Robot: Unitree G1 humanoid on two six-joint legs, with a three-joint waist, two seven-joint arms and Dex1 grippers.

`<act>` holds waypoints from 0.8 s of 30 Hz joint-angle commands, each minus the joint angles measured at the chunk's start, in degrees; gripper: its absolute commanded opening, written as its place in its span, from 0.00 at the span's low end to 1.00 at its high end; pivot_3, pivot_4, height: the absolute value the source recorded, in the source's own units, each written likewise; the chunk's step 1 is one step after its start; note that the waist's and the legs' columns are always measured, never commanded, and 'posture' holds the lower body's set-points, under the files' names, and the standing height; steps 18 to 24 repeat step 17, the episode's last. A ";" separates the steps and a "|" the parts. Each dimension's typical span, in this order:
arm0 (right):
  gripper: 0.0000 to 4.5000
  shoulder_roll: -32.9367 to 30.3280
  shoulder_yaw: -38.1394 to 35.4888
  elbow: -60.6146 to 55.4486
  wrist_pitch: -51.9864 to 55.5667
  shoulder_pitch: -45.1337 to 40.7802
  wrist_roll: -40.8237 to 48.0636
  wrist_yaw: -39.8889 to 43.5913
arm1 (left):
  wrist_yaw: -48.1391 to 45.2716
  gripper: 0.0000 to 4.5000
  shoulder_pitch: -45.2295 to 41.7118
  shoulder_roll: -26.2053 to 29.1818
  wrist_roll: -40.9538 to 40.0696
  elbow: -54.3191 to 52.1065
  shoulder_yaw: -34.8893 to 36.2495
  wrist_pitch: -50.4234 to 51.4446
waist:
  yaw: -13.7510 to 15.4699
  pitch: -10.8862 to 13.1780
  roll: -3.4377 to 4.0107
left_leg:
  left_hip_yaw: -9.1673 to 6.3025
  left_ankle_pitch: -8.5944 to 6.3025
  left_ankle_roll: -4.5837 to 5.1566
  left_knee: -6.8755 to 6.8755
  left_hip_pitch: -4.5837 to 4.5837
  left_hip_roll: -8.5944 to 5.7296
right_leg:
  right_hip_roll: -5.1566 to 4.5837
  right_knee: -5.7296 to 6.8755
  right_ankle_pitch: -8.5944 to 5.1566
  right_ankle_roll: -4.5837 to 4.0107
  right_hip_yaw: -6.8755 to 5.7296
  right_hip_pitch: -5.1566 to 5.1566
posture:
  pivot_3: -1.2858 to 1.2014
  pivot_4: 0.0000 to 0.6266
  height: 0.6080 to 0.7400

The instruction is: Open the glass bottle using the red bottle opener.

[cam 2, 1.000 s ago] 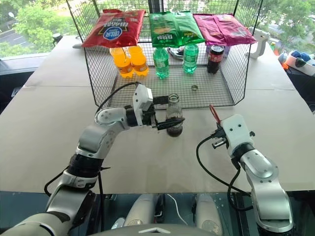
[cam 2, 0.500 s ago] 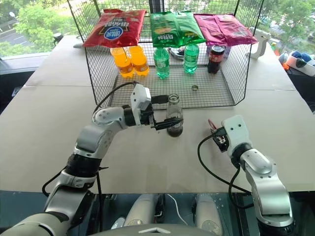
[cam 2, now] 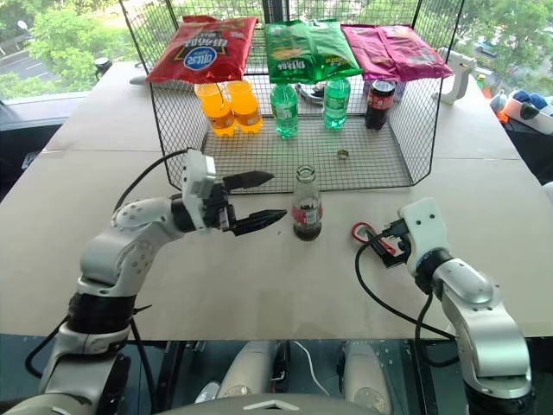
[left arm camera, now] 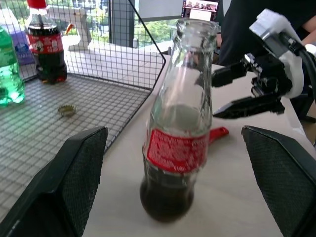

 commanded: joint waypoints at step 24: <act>1.00 -7.60 -26.11 -4.30 -16.96 28.21 14.83 19.26 | 4.14 1.00 17.22 8.81 -3.54 -5.75 15.42 2.92 | -0.05 -0.03 0.03 | 0.04 -0.17 -0.28 0.00 0.17 0.09 | -0.20 -0.01 -0.14 0.21 0.00 0.02 | 0.52 0.24 1.00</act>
